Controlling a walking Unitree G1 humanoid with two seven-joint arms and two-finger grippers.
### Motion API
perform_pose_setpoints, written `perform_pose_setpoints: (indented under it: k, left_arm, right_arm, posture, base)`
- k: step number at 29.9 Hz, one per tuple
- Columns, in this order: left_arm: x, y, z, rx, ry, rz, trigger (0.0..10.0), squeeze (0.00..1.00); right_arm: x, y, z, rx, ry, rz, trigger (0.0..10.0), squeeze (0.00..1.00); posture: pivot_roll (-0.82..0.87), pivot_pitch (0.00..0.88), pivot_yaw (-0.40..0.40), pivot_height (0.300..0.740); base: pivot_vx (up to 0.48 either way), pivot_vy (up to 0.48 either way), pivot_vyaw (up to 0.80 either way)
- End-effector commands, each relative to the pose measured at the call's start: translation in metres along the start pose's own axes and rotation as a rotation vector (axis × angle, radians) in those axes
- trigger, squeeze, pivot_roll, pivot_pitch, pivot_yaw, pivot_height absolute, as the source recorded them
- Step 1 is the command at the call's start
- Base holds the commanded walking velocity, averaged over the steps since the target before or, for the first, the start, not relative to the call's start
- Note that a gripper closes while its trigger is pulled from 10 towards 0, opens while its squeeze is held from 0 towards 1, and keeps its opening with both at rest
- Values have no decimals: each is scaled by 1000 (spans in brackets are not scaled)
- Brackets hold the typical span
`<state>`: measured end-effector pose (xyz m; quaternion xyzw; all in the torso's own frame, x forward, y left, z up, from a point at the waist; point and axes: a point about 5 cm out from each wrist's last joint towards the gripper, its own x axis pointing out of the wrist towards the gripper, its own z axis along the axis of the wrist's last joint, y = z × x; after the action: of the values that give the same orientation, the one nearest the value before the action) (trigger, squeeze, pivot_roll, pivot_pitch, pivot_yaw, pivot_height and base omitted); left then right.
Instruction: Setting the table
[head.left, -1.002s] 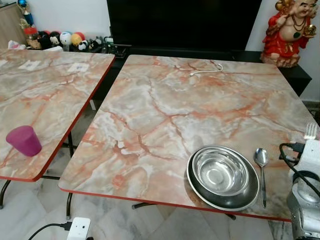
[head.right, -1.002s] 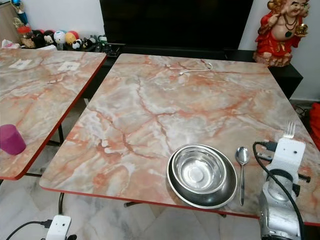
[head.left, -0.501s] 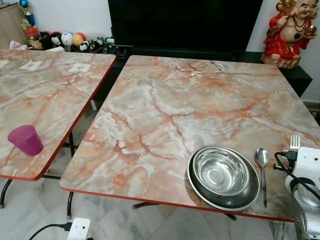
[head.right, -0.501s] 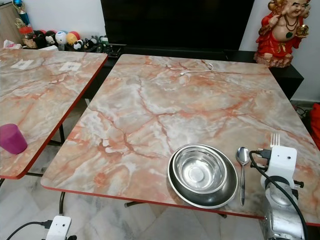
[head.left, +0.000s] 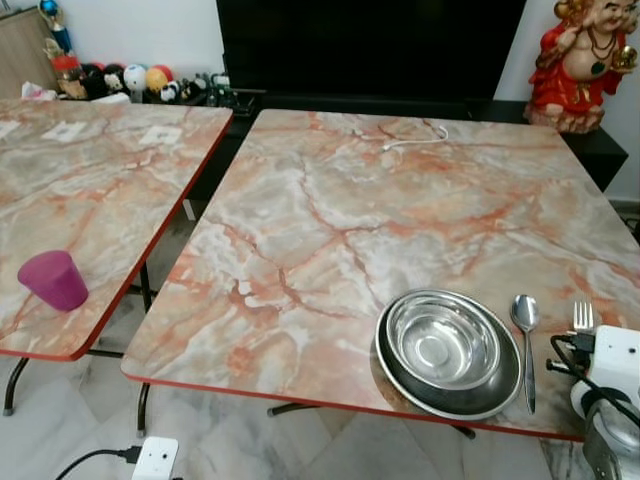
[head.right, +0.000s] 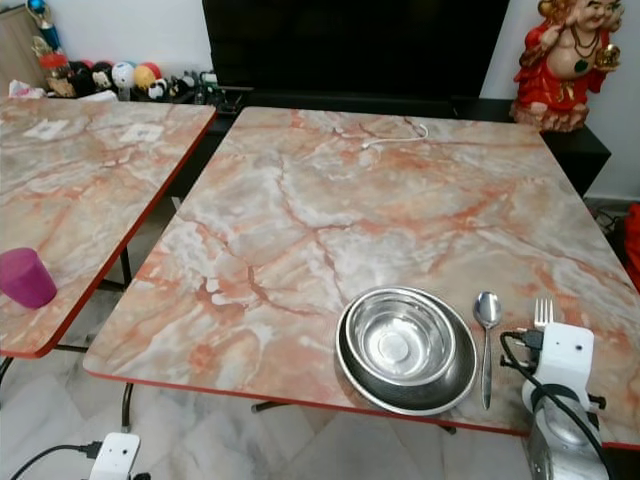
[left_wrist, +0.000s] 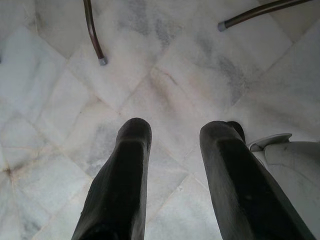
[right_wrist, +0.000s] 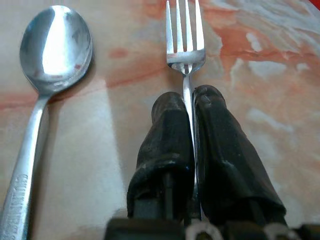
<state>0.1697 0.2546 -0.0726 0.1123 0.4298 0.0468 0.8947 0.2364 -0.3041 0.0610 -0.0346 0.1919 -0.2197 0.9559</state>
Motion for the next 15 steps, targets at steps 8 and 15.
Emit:
perform_pose_setpoints:
  k: [8,15]
  left_arm:
    - [-1,5,-6,2,33,9,10000,0]
    - [-1,5,-5,4,26,10,10000,0]
  right_arm:
    - [3,13,10,79,-74,66,10000,0]
    - [3,15,8,77,-64,64,10000,0]
  posture:
    - [104,24,-7,740]
    - [105,25,-5,740]
  base:
    - [0,0,0]
    - [0,0,0]
